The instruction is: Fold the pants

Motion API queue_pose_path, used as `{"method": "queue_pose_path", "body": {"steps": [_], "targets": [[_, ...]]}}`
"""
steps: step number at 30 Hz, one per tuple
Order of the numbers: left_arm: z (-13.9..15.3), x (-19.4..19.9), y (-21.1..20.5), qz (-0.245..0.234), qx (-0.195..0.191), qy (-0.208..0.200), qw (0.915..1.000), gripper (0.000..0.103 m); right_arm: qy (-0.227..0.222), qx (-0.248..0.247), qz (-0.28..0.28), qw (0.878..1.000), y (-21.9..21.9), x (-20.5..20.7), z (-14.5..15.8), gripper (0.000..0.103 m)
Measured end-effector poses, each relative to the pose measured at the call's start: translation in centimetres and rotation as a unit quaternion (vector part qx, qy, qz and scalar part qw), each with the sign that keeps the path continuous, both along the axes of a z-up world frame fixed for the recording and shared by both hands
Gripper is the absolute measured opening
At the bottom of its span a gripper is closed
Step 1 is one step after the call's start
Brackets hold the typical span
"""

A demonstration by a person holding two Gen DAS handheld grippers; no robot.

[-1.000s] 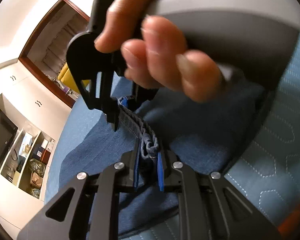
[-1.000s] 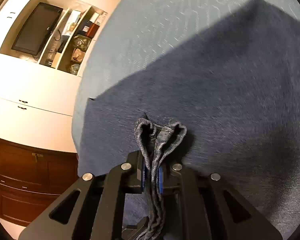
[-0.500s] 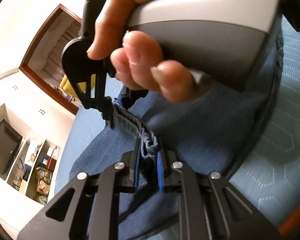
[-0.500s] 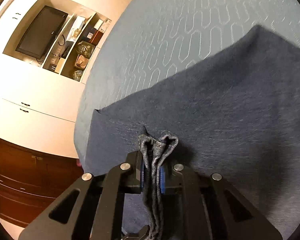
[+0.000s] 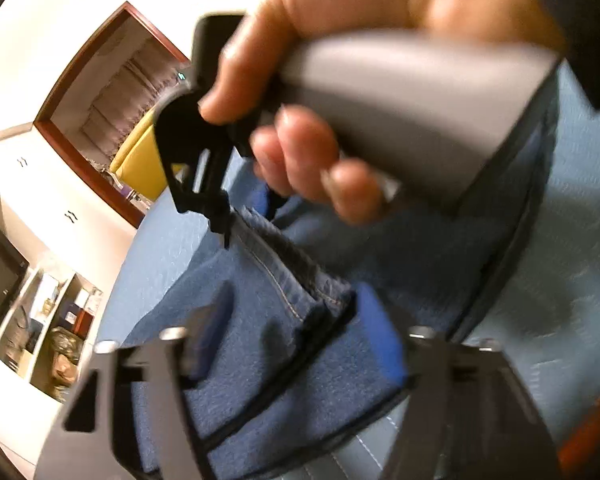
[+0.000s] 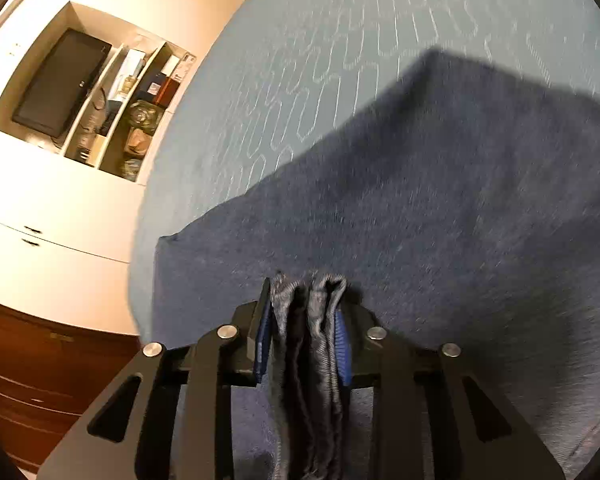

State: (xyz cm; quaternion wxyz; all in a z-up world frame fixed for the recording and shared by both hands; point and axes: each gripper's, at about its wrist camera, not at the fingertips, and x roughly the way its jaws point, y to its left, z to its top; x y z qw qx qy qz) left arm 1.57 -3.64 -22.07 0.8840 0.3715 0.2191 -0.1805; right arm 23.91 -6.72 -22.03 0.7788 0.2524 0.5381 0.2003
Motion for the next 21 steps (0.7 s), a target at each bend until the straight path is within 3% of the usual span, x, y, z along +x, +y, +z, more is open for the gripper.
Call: {"method": "queue_pose_path", "body": {"steps": [1,3,4,6,7,8,10,12,13,14,15,16,18,21], "targets": [[0.6,-0.4,0.2,0.001,-0.016,0.002,0.9999,0.074,-0.011,-0.011,-0.015,1.000,-0.3,-0.1,0.7,0.048],[2.3,-1.1,1.6,0.019,-0.069,0.006,0.9974,0.079,-0.036,-0.034,-0.043,0.998,-1.1,-0.7,2.0,0.061],[3.1,-1.3,2.6,0.033,-0.097,0.006,0.9947,0.079,-0.053,-0.055,-0.057,0.996,-1.3,-1.2,2.9,0.061],[4.8,-1.0,6.3,0.087,-0.179,0.020,0.9797,0.084,-0.085,-0.117,-0.067,0.987,-1.1,-2.7,4.8,0.067],[5.2,-0.3,8.7,0.116,-0.220,0.039,0.9679,0.085,-0.117,-0.168,-0.065,0.977,0.2,-4.1,6.1,0.081],[5.5,0.5,11.3,0.153,-0.249,0.050,0.9551,0.085,-0.141,-0.200,-0.058,0.968,1.3,-5.2,6.8,0.088],[5.7,1.7,15.1,0.206,-0.251,0.053,0.9445,0.085,-0.194,-0.249,-0.035,0.948,4.2,-7.8,7.7,0.092],[5.7,3.1,18.1,0.235,-0.220,0.078,0.9435,0.085,-0.224,-0.317,-0.034,0.921,7.5,-10.0,7.4,0.092],[5.8,3.4,19.2,0.241,-0.216,0.077,0.9431,0.085,-0.223,-0.334,-0.031,0.915,8.4,-10.8,6.7,0.092],[5.9,3.5,20.1,0.247,-0.221,0.081,0.9400,0.087,-0.220,-0.347,-0.030,0.911,9.2,-11.3,6.0,0.092],[6.0,3.9,21.4,0.259,-0.239,0.099,0.9307,0.091,-0.218,-0.359,-0.026,0.907,10.5,-11.9,5.0,0.092],[6.1,4.2,22.2,0.271,-0.240,0.106,0.9260,0.095,-0.213,-0.359,-0.018,0.909,11.0,-12.2,4.3,0.092],[6.4,4.0,22.7,0.278,-0.235,0.096,0.9265,0.101,-0.203,-0.337,0.007,0.919,11.8,-12.5,2.9,0.092],[7.4,4.5,23.3,0.228,-0.266,0.089,0.9323,0.101,-0.201,-0.357,0.006,0.912,11.8,-12.3,2.0,0.092]]}}
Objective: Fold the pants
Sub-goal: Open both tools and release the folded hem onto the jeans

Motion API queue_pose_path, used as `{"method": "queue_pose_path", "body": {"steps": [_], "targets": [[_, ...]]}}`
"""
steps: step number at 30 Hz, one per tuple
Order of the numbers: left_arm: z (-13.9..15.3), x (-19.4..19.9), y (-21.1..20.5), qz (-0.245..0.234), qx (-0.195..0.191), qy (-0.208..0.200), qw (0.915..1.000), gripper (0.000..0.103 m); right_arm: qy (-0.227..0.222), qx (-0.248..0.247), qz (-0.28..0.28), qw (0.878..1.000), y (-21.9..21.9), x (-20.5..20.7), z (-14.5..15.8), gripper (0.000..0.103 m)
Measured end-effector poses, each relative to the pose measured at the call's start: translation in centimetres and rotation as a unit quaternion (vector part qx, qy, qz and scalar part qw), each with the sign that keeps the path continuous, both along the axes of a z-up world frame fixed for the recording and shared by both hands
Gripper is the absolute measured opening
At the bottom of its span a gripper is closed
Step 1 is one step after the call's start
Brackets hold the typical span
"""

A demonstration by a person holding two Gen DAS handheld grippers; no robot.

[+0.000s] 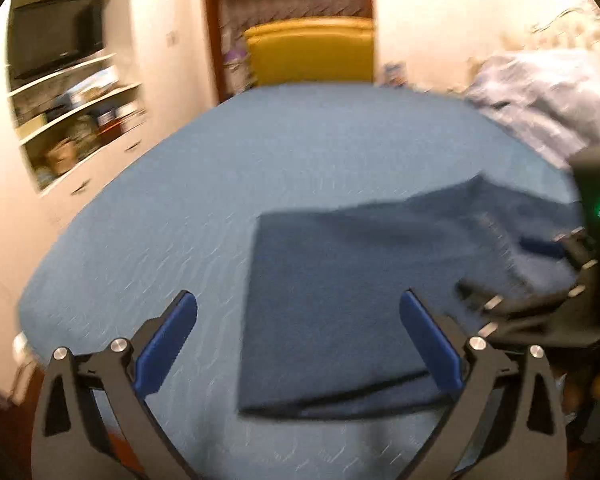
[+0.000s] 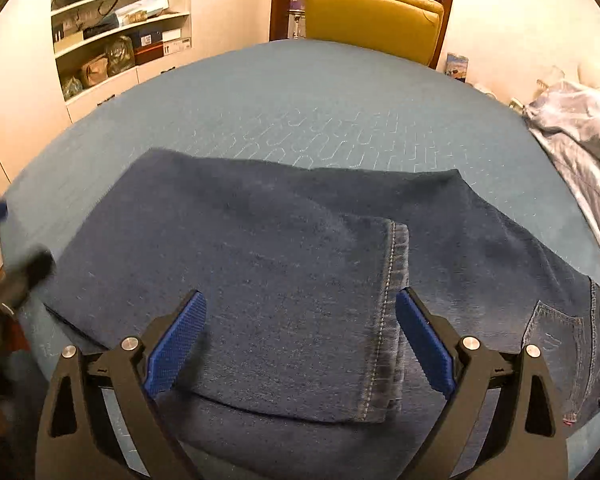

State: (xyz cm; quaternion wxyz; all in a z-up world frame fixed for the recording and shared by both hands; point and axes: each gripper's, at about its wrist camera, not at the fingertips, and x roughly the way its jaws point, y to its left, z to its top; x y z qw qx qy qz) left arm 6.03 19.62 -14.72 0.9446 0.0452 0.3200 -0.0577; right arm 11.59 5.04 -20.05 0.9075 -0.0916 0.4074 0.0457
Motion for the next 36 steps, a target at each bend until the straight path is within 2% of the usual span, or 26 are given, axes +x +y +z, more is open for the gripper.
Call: {"method": "queue_pose_path", "body": {"steps": [2,4,5,6,7,8,10,12,14,15,16,17,20,21,22,24,27,30,32,33,34,36], "targets": [[0.4,1.6,0.1,-0.017,-0.003,0.006,0.9998,0.101,0.020,0.013,0.002,1.000,-0.3,0.4,-0.5,0.092],[0.5,3.5,0.2,-0.026,-0.035,0.018,0.9989,0.098,0.029,0.002,-0.009,1.000,-0.5,0.9,-1.3,0.092],[0.2,5.1,-0.1,-0.032,-0.039,0.043,0.9978,0.077,0.041,0.001,-0.009,0.999,-0.6,0.9,-2.0,0.092],[-0.1,6.6,-0.5,-0.038,-0.031,0.059,0.9970,0.061,0.055,0.007,-0.010,0.998,-0.8,1.1,-2.7,0.092],[-0.5,8.1,-1.1,-0.053,-0.027,0.077,0.9952,0.035,0.064,0.021,-0.014,0.998,-1.2,1.1,-3.3,0.092],[-1.0,9.5,-1.6,-0.066,-0.026,0.089,0.9935,0.029,0.062,0.030,-0.015,0.998,-1.5,1.0,-3.5,0.094],[-1.8,12.1,-1.9,-0.076,-0.015,0.103,0.9916,0.019,0.066,0.032,-0.015,0.997,-1.6,1.2,-3.7,0.095],[-3.4,14.8,-1.8,-0.091,-0.008,0.137,0.9863,0.019,0.072,0.030,-0.014,0.997,-1.6,1.3,-3.9,0.096],[-4.7,17.0,-0.9,-0.077,0.018,0.150,0.9855,0.019,0.079,0.037,-0.015,0.996,-1.8,1.6,-3.9,0.096],[-5.1,18.2,0.1,-0.070,0.013,0.159,0.9848,0.017,0.080,0.038,-0.014,0.996,-1.7,1.6,-3.9,0.097],[-5.2,19.1,1.0,-0.065,0.001,0.164,0.9843,0.005,0.079,0.036,-0.012,0.996,-1.7,1.8,-4.0,0.097],[-5.3,19.7,1.7,-0.059,0.001,0.165,0.9846,0.002,0.076,0.035,-0.011,0.996,-1.7,1.9,-4.0,0.097],[-4.7,20.8,3.5,-0.048,-0.024,0.166,0.9846,0.002,0.074,0.034,-0.012,0.997,-1.8,1.4,-4.1,0.097],[-3.9,20.3,4.0,-0.036,-0.021,0.150,0.9878,0.003,0.074,0.034,-0.012,0.997,-1.7,1.1,-4.2,0.097],[-3.1,19.6,4.3,-0.032,-0.026,0.137,0.9897,0.011,0.074,0.035,-0.012,0.997,-1.6,1.0,-4.2,0.097],[-1.9,16.7,5.0,-0.043,-0.064,0.123,0.9894,0.015,0.073,0.034,-0.012,0.997,-1.6,1.0,-4.2,0.097],[-1.8,10.7,5.9,-0.060,-0.088,0.113,0.9879,0.015,0.072,0.034,-0.011,0.997,-1.5,0.8,-4.2,0.097],[-3.5,5.0,7.1,-0.057,-0.084,0.118,0.9878,0.018,0.068,0.033,-0.011,0.997,-1.4,0.6,-4.3,0.097],[-5.8,2.6,7.9,-0.034,-0.043,0.132,0.9897,0.033,0.068,0.032,-0.011,0.997,-1.4,0.5,-4.4,0.097],[-6.4,1.3,9.1,-0.019,-0.046,0.126,0.9907,0.039,0.068,0.030,-0.010,0.997,-1.3,0.4,-4.4,0.097],[-6.2,0.5,10.4,-0.001,-0.070,0.118,0.9906,0.043,0.069,0.029,-0.011,0.997,-1.3,0.4,-4.3,0.097],[-5.9,-0.7,12.0,0.034,-0.098,0.116,0.9877,0.038,0.069,0.029,-0.010,0.997,-1.2,0.4,-4.3,0.097]]}}
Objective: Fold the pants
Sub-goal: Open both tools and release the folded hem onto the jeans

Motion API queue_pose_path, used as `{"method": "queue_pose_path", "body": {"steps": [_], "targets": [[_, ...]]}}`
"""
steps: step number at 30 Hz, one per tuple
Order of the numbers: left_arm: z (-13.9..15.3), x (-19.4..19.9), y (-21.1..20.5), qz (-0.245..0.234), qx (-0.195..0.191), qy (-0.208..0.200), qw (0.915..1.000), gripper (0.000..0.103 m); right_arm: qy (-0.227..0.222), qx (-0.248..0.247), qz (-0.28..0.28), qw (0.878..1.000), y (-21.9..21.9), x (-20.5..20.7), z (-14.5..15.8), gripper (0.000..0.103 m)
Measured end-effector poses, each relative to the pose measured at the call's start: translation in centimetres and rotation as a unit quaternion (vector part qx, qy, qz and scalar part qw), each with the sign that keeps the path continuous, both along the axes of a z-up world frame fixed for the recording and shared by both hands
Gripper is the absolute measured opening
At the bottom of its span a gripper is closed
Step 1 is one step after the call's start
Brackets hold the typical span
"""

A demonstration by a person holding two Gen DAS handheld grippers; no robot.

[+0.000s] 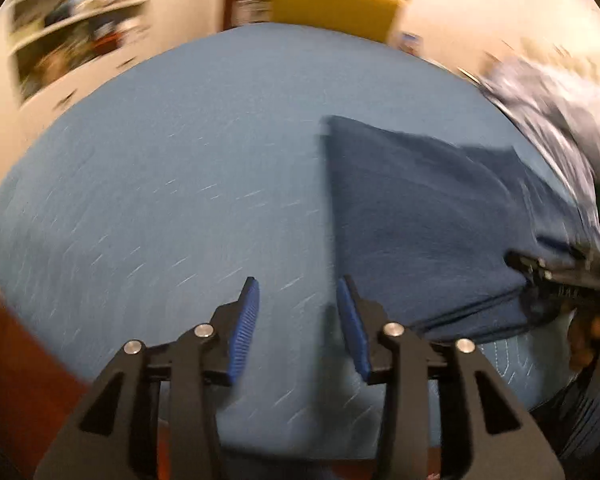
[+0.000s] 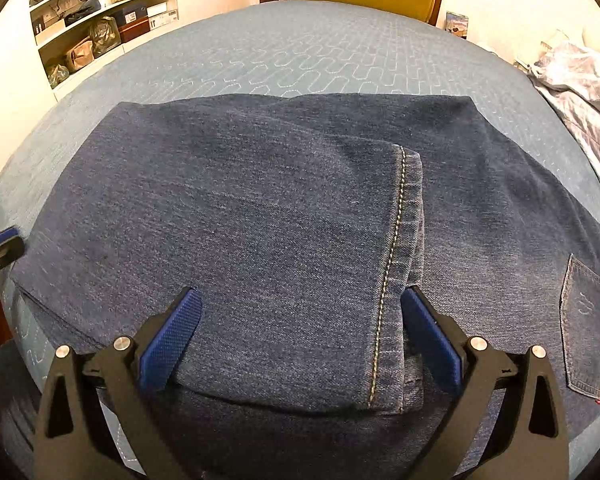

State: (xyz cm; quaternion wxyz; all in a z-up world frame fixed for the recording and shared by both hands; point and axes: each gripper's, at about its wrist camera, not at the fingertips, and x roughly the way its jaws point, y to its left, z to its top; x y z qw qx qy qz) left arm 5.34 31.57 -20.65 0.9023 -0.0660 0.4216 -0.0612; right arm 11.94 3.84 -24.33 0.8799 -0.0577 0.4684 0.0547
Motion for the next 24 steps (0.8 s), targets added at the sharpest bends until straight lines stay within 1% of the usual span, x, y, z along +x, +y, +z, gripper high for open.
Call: {"method": "queue_pose_path", "body": {"steps": [2,3,4,5,6,7,8,9,10,11,13,16,18,22,23,24], "targets": [[1.1,-1.0,-0.3,-0.029,-0.025,-0.023,0.9990,0.039,-0.002,-0.002,-0.002,1.000,0.1,-0.1,0.0,0.097],[1.4,-1.2,-1.0,-0.046,-0.024,-0.029,0.9982,0.039,-0.003,-0.003,-0.003,1.000,0.2,-0.2,0.0,0.097],[1.4,-1.5,-1.8,-0.062,-0.014,-0.031,0.9975,0.040,-0.004,-0.004,-0.004,1.000,0.3,-0.3,-0.1,0.097],[1.2,-1.7,-2.5,-0.079,0.005,-0.029,0.9965,0.042,-0.004,-0.003,-0.004,1.000,0.3,-0.3,-0.1,0.097],[0.3,-1.8,-3.3,-0.093,0.040,-0.020,0.9946,0.042,-0.003,-0.003,-0.004,1.000,0.3,-0.3,-0.1,0.097],[-0.5,-1.8,-3.6,-0.094,0.069,-0.011,0.9932,0.049,-0.002,-0.003,-0.003,1.000,0.4,-0.3,-0.1,0.097],[-0.8,-1.9,-4.2,-0.087,0.072,-0.015,0.9935,0.054,-0.002,-0.004,-0.002,1.000,0.4,-0.4,0.0,0.097],[-0.5,-2.3,-3.6,-0.077,0.059,-0.020,0.9951,0.054,-0.001,-0.003,-0.001,1.000,0.5,-0.4,0.0,0.097],[-0.3,-2.8,-3.1,-0.064,0.056,-0.022,0.9961,0.054,-0.001,-0.003,-0.001,1.000,0.6,-0.4,0.0,0.097],[-0.1,-3.6,-2.7,-0.051,0.072,-0.030,0.9957,0.054,-0.002,-0.003,-0.001,1.000,0.6,-0.4,0.0,0.097],[-0.1,-4.4,-2.6,-0.047,0.077,-0.031,0.9955,0.053,-0.004,-0.004,-0.004,1.000,0.7,-0.4,0.0,0.097],[0.2,-5.7,-3.1,-0.052,0.040,-0.034,0.9972,0.053,-0.005,-0.004,-0.004,1.000,0.7,-0.5,0.0,0.098],[0.1,-5.4,-4.4,-0.056,0.029,-0.037,0.9973,0.053,-0.004,-0.004,-0.003,1.000,0.7,-0.4,0.0,0.098],[-0.2,-4.1,-5.8,-0.037,0.023,-0.046,0.9980,0.053,-0.003,-0.004,-0.003,1.000,0.7,-0.3,0.0,0.098],[-0.5,-4.0,-6.2,-0.042,0.035,-0.041,0.9977,0.054,-0.003,-0.003,-0.003,1.000,0.7,-0.3,0.0,0.098],[-0.9,-3.1,-6.8,-0.048,0.052,-0.036,0.9969,0.054,-0.004,-0.003,-0.002,1.000,0.7,-0.4,0.0,0.098]]}}
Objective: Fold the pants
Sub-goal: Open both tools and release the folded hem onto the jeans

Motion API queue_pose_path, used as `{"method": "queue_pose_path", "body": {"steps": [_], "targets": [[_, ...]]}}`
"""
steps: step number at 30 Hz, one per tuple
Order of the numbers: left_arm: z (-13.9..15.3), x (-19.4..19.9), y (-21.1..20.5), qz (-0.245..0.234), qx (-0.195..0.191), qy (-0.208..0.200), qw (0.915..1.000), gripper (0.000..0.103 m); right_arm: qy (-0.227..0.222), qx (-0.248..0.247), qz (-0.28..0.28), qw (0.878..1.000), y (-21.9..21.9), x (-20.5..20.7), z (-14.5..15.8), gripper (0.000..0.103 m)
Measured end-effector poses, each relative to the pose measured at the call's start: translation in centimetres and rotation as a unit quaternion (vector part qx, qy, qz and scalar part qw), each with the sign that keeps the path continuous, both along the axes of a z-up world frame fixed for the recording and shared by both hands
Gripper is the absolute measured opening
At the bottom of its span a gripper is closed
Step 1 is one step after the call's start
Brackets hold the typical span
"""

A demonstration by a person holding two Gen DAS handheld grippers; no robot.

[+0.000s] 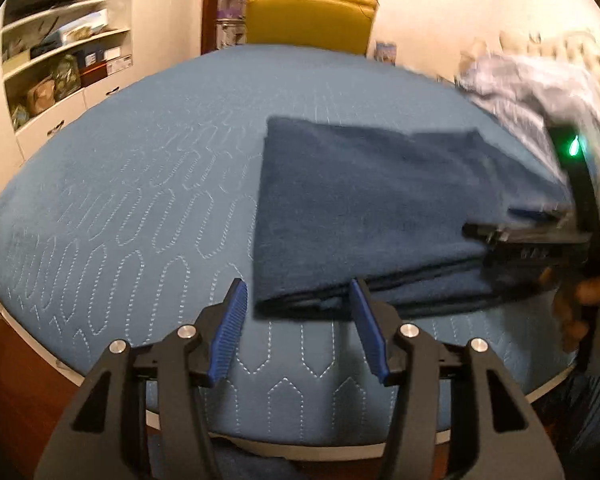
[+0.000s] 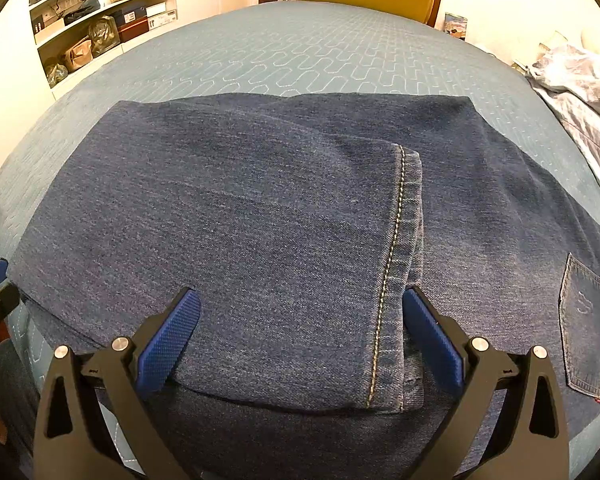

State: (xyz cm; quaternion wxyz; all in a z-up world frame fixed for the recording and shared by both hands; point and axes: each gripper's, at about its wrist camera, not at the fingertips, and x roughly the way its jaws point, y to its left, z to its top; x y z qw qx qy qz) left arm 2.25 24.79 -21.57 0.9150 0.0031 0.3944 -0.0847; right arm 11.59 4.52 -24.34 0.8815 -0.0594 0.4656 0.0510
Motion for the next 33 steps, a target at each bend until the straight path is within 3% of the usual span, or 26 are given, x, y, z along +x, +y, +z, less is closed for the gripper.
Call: {"method": "queue_pose_path", "body": {"steps": [6,10,13,15,18,21,24,26,28,30,33], "targets": [[-0.5,0.6,0.6,0.003,-0.007,0.007,0.9999,0.057,-0.003,0.002,0.003,1.000,-0.5,0.0,0.0,0.098],[-0.6,0.6,0.5,0.004,0.012,0.011,0.9999,0.057,-0.002,0.004,0.007,1.000,-0.7,0.0,0.0,0.098],[-0.6,0.7,2.0,0.045,0.014,0.021,0.9987,0.061,-0.004,0.005,0.008,1.000,-0.9,-0.1,0.0,0.098],[-0.5,1.0,3.1,0.064,-0.012,0.030,0.9974,0.064,-0.005,0.005,0.009,1.000,-1.1,-0.1,-0.1,0.098],[-0.1,1.2,3.0,0.069,-0.008,0.029,0.9972,0.064,-0.008,0.005,0.010,1.000,-1.2,-0.3,-0.2,0.098],[-0.3,1.4,4.2,0.090,-0.058,0.045,0.9933,0.064,-0.007,0.005,0.011,1.000,-1.3,-0.3,-0.1,0.098],[-0.2,1.4,4.0,0.105,-0.014,0.048,0.9933,0.061,-0.007,0.006,0.013,1.000,-1.3,-0.3,-0.1,0.098],[-0.2,1.4,4.5,0.105,-0.026,0.052,0.9928,0.061,-0.007,0.007,0.013,1.000,-1.4,-0.3,-0.1,0.098],[0.1,1.5,3.9,0.099,0.000,0.056,0.9936,0.061,-0.008,0.007,0.013,1.000,-1.5,-0.3,-0.1,0.098],[1.2,0.9,3.5,0.096,0.011,0.043,0.9944,0.061,-0.008,0.007,0.014,1.000,-1.6,-0.2,-0.1,0.098],[3.6,-0.1,3.3,0.080,-0.018,-0.002,0.9967,0.058,-0.009,0.008,0.014,1.000,-1.8,-0.2,-0.1,0.098]]}}
